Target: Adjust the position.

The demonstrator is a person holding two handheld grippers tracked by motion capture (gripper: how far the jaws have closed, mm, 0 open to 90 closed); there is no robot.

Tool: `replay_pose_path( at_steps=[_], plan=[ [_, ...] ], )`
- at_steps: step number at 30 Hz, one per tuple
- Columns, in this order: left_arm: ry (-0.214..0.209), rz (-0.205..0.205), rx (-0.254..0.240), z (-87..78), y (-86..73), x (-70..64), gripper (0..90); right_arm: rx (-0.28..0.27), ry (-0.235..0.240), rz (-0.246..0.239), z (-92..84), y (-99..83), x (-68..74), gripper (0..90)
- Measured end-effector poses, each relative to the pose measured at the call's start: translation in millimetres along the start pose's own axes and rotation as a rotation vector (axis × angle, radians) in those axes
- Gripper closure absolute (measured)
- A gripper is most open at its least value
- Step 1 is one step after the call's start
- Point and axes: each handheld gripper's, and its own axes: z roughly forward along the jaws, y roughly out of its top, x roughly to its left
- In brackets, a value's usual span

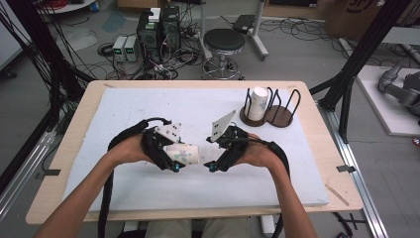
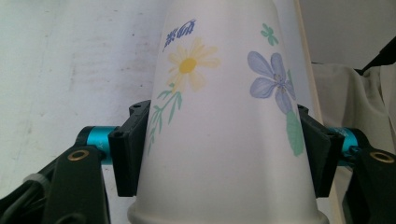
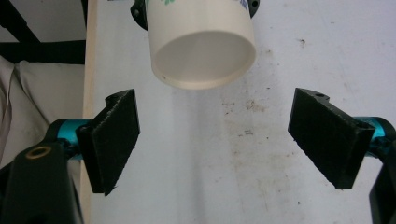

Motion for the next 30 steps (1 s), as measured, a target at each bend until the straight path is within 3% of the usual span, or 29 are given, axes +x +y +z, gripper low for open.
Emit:
replay_pose_path(
  at_steps=[7,17,18,19,30],
  plan=[
    [-0.015,0.026,0.017,6.8,9.9,0.2,30.7,0.020,0.017,-0.019,8.0,4.0,0.9,16.9],
    [-0.026,0.028,0.009,12.5,17.0,-0.5,30.8,0.029,0.026,-0.029,11.5,7.9,2.4,20.2],
    [-0.026,0.045,0.022,12.4,17.6,0.4,30.8,0.029,0.031,-0.029,11.8,8.2,2.7,20.2],
    [-0.028,0.029,0.009,13.8,17.8,-0.8,30.8,0.028,0.030,-0.030,12.0,8.5,2.8,20.2],
    [-0.025,0.042,0.022,15.9,19.9,-1.4,30.8,0.029,0.043,-0.039,13.4,10.3,3.8,20.3]
  ],
)
